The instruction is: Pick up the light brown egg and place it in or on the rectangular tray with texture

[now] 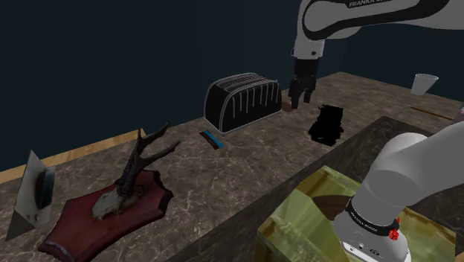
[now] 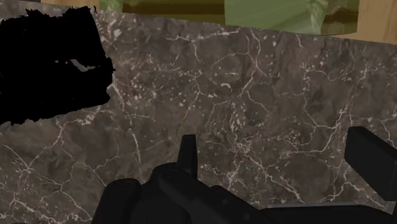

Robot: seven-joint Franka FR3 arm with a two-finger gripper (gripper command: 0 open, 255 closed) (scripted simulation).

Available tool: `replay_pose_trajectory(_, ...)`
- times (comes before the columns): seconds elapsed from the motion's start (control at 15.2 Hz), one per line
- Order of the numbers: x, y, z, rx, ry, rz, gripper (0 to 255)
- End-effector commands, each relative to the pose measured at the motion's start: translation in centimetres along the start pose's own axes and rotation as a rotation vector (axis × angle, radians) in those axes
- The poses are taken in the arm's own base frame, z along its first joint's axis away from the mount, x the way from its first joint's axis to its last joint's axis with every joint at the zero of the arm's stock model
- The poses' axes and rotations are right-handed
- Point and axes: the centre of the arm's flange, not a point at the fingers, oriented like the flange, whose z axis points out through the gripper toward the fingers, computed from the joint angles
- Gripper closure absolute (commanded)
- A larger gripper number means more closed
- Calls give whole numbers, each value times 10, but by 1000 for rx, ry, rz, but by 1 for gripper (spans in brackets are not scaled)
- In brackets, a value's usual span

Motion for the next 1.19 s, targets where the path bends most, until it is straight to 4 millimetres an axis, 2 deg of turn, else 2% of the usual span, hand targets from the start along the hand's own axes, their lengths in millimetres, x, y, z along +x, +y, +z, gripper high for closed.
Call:
replay_pose_trajectory(0.0, 15, 15, 7, -11, 10, 16, 0)
replay_pose_trajectory(1.12, 141, 169, 68, -91, 82, 154, 0)
